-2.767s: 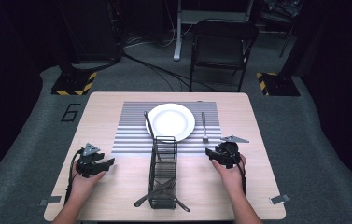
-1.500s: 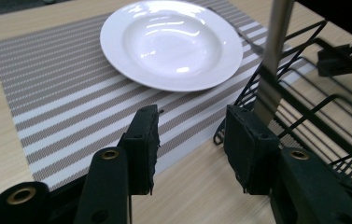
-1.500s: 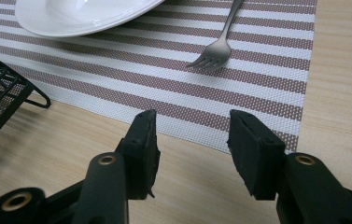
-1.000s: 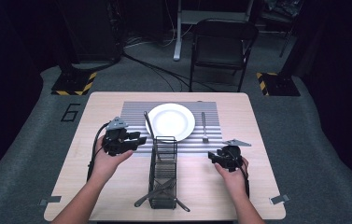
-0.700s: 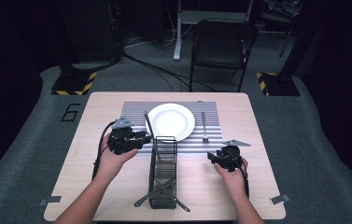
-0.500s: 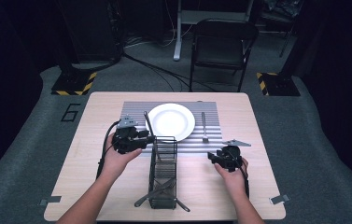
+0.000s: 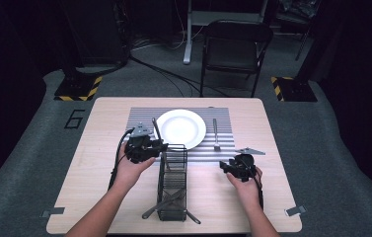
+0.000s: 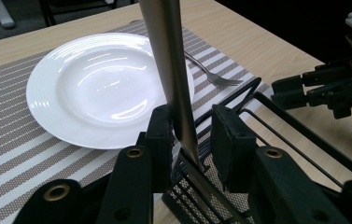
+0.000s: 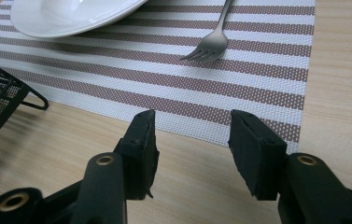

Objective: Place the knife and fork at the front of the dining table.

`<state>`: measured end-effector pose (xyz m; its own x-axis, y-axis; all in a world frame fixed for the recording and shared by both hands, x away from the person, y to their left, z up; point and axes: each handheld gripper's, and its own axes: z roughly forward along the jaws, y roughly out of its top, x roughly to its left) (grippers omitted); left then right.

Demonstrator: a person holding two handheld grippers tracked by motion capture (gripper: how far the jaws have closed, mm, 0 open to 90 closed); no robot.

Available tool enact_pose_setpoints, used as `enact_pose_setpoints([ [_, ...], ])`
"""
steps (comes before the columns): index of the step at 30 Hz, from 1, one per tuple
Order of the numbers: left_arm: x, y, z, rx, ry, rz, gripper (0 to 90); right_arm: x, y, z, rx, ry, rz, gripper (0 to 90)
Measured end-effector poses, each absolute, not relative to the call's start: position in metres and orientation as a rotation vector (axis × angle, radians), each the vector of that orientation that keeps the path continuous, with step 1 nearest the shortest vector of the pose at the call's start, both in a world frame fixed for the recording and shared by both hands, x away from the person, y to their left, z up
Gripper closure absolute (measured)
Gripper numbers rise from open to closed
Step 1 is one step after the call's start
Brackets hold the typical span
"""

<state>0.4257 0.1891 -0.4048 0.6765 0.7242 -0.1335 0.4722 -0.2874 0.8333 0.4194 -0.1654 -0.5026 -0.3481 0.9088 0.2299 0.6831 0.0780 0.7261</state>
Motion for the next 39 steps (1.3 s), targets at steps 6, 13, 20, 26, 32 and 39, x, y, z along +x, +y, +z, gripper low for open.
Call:
enact_pose_setpoints([
  [6,0.424,0.189,-0.406,1.928,0.925,0.336,73.3,0.420,-0.166,-0.503,1.594,2.078,1.141,50.7],
  [13,0.419,0.188,-0.406,1.932,0.919,0.382,79.4,0.420,-0.166,-0.505,1.607,2.078,1.140,50.8],
  [20,0.412,0.186,-0.407,1.920,0.912,0.393,80.7,0.420,-0.168,-0.505,1.619,2.074,1.141,50.8],
  [26,0.408,0.178,-0.406,1.921,0.885,0.400,81.6,0.421,-0.167,-0.506,1.624,2.076,1.144,50.8],
  [32,0.410,0.173,-0.404,1.936,0.882,0.385,82.0,0.421,-0.168,-0.506,1.627,2.077,1.145,50.8],
  [39,0.410,0.170,-0.395,1.970,0.859,0.394,82.1,0.422,-0.169,-0.507,1.631,2.079,1.144,50.7],
])
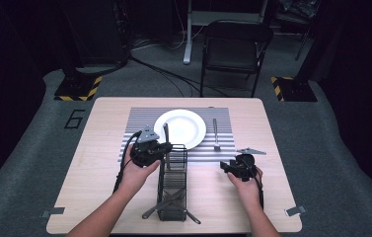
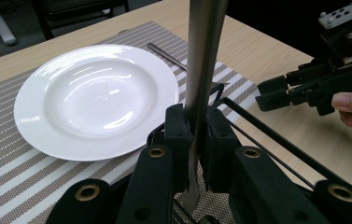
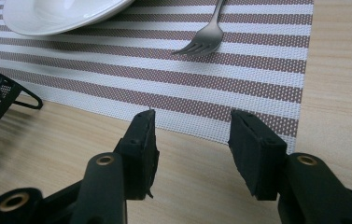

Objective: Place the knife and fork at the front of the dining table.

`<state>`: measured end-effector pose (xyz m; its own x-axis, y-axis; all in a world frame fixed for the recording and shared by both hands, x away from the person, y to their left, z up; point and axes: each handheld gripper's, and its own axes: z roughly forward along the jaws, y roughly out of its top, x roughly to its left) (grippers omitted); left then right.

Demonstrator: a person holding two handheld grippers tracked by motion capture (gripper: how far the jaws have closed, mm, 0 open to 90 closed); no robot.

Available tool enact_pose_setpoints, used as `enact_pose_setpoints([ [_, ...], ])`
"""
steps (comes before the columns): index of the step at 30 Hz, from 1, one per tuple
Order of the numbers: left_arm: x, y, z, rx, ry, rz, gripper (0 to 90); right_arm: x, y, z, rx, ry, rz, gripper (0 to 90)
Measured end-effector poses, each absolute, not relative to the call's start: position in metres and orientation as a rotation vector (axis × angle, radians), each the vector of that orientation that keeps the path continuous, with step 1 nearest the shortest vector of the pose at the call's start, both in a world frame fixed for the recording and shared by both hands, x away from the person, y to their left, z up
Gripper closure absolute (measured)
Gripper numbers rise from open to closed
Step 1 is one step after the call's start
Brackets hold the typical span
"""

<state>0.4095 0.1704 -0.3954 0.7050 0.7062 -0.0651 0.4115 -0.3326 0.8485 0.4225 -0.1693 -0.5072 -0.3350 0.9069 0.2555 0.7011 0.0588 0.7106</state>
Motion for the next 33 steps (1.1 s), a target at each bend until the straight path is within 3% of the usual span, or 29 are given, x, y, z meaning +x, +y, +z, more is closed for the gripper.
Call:
enact_pose_setpoints([
  [33,0.400,0.178,-0.289,1.980,0.814,0.387,82.2,0.422,-0.169,-0.508,1.643,2.077,1.148,50.6],
])
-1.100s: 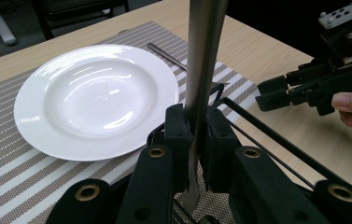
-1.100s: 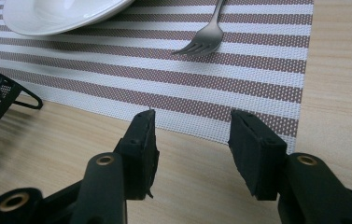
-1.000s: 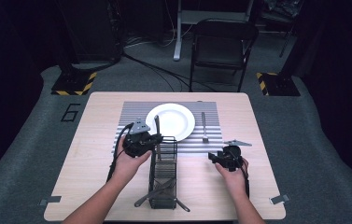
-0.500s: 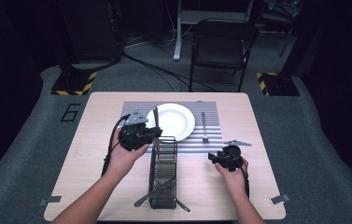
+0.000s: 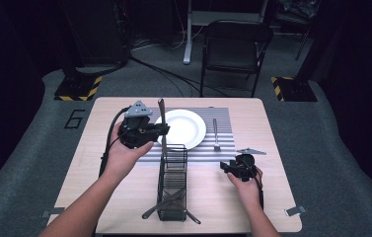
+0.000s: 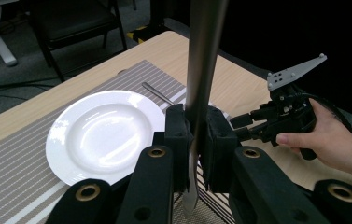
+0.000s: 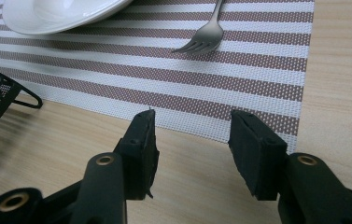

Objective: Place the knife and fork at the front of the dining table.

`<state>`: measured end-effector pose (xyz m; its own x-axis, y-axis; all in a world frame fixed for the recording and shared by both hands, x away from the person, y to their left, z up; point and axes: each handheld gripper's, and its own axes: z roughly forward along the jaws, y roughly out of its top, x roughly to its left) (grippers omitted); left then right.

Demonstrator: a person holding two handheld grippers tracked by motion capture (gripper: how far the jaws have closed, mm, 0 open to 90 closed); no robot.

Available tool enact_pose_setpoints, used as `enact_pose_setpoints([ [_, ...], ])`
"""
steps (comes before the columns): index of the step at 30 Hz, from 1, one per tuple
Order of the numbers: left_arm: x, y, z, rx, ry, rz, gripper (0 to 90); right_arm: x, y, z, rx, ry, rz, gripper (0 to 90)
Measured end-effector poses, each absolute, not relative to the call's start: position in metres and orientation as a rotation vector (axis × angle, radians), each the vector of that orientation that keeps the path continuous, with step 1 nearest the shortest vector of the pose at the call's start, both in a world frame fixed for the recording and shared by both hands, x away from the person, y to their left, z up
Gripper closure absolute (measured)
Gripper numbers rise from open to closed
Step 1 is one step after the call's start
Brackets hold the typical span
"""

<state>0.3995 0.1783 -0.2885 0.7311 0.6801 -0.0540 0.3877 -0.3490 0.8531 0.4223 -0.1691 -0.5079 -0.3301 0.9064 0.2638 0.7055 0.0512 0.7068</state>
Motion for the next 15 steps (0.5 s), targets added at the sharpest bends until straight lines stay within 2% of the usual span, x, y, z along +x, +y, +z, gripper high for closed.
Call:
enact_pose_setpoints([
  [15,0.408,0.194,-0.280,1.982,0.850,0.428,82.2,0.423,-0.168,-0.508,1.630,2.084,1.139,50.3],
])
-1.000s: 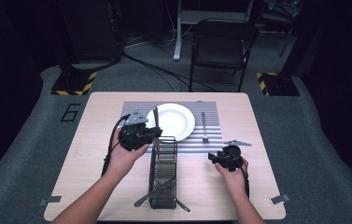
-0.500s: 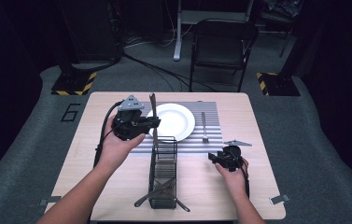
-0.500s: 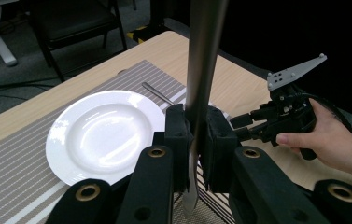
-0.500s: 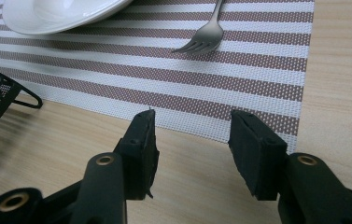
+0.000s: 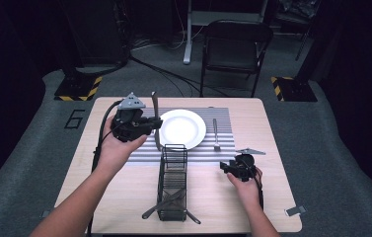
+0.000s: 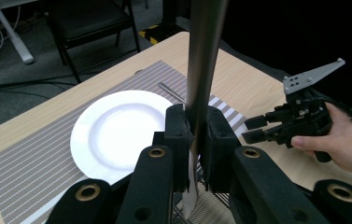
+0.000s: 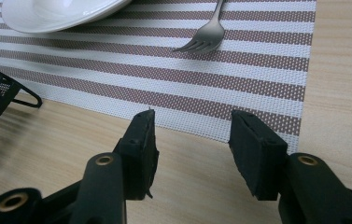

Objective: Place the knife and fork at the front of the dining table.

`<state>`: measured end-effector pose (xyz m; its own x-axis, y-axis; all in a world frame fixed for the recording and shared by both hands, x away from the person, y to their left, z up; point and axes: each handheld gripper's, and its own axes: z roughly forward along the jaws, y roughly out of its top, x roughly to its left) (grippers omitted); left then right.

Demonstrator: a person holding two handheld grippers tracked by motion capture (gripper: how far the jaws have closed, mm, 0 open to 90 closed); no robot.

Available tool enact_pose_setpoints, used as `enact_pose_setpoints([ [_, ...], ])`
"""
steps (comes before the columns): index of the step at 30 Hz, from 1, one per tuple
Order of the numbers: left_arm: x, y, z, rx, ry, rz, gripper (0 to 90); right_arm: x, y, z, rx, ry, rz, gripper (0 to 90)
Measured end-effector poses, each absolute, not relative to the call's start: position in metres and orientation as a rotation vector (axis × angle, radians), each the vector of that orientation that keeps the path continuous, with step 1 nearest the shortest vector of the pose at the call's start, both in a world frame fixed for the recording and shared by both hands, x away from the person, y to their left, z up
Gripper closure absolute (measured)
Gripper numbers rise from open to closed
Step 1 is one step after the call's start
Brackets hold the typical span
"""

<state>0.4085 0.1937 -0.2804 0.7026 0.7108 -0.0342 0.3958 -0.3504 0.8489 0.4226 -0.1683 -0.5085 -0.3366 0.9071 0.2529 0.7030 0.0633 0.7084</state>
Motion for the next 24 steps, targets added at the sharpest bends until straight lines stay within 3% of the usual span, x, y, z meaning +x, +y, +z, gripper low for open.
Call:
enact_pose_setpoints([
  [24,0.448,0.223,-0.324,1.934,0.995,0.465,82.2,0.423,-0.167,-0.510,1.620,2.094,1.132,50.3],
])
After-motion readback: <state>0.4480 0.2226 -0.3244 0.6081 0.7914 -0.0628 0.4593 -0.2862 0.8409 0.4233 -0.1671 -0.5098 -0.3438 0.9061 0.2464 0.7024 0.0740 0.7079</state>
